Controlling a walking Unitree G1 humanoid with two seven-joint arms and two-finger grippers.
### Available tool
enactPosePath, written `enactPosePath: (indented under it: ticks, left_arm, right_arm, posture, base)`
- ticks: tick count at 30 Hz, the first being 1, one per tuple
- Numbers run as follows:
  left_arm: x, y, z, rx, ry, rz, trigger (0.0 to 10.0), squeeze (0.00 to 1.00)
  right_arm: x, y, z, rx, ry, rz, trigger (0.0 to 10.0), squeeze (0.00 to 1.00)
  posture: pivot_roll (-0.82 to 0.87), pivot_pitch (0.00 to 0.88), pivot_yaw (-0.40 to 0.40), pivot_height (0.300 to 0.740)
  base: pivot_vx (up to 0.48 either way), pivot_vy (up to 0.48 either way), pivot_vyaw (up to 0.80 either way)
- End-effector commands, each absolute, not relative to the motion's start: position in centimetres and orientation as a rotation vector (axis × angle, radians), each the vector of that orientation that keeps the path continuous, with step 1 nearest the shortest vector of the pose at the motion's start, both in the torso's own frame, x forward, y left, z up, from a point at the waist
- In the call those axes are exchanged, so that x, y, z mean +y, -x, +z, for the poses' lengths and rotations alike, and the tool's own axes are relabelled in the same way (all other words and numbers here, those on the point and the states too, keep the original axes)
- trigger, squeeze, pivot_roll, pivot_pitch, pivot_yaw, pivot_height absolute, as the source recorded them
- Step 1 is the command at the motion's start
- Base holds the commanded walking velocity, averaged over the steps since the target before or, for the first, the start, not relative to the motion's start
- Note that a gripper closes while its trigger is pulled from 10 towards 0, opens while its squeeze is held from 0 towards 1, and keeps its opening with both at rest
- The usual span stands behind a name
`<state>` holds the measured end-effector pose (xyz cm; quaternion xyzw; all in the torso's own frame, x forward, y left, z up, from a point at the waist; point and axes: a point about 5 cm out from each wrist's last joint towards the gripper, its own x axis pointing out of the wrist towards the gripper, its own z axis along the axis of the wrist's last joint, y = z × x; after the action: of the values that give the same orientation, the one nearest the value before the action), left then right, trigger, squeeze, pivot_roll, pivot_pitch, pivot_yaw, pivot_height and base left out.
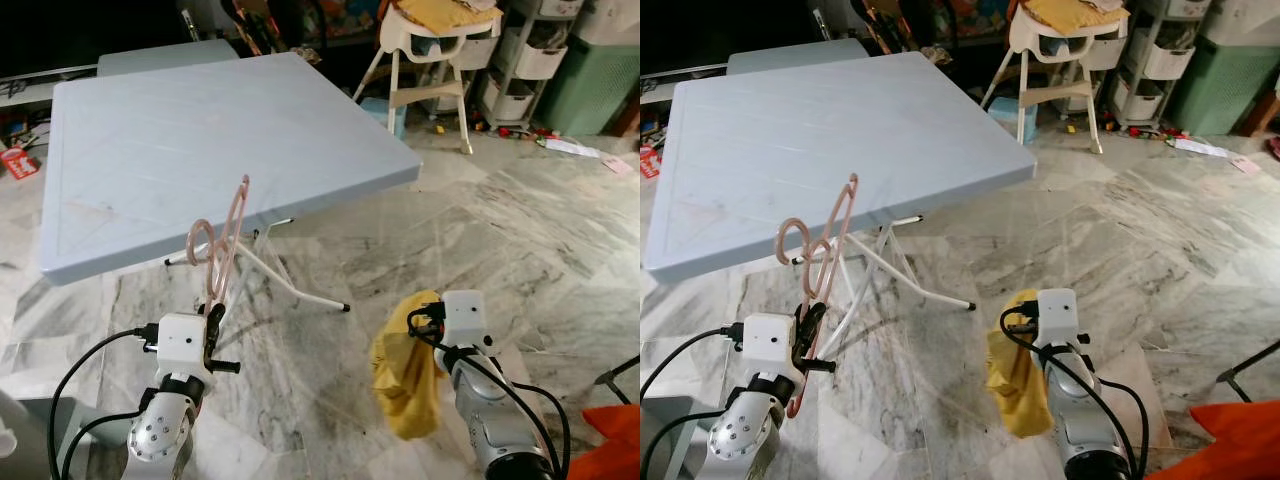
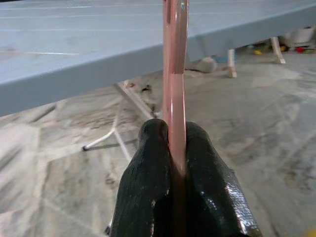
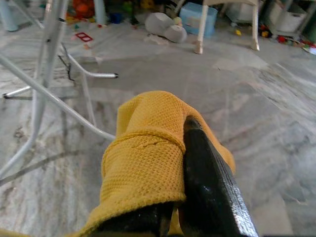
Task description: Hang hanger
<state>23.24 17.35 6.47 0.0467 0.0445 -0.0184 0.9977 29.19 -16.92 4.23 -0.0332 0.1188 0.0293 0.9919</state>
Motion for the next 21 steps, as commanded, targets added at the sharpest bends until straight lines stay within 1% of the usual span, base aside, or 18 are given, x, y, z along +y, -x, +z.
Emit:
enactPosePath:
  ticks: [1, 8, 14, 18, 21]
  left_arm:
    - [17.5, -23.2, 6.9, 0.079, -0.101, -0.024, 10.0, 0.00]
    - [18.1, -21.9, 5.8, 0.144, -0.112, -0.023, 10.0, 0.00]
    - [18.4, -21.5, 5.3, 0.180, -0.068, -0.009, 10.0, 0.00]
    - [18.4, -22.2, 5.3, 0.163, -0.044, -0.037, 10.0, 0.00]
    - [18.4, -23.4, 6.9, 0.109, -0.049, -0.038, 10.0, 0.00]
  right_arm:
    - [-16.6, -29.8, 5.5, 0.185, 0.061, 0.063, 10.0, 0.00]
    - [-16.7, -29.7, 5.8, 0.173, 0.060, 0.052, 10.0, 0.00]
    - [-16.9, -29.4, 5.6, 0.179, 0.057, 0.038, 10.0, 0.00]
    - [-16.8, -29.6, 6.3, 0.147, 0.039, 0.037, 10.0, 0.00]
    - [-16.8, -30.3, 8.1, 0.077, 0.002, 0.020, 10.0, 0.00]
  posture:
    - [-0.06, 0.000, 0.015, 0.740]
    - [-0.06, 0.000, 0.017, 0.740]
    - [-0.06, 0.000, 0.017, 0.740]
    - [-0.06, 0.000, 0.017, 0.740]
    - [-0.06, 0.000, 0.017, 0.740]
  base:
    - [0.000, 0.000, 0.00]
    - [0.000, 0.000, 0.00]
    - [0.000, 0.000, 0.00]
    - [0.000, 0.000, 0.00]
    - [0.000, 0.000, 0.00]
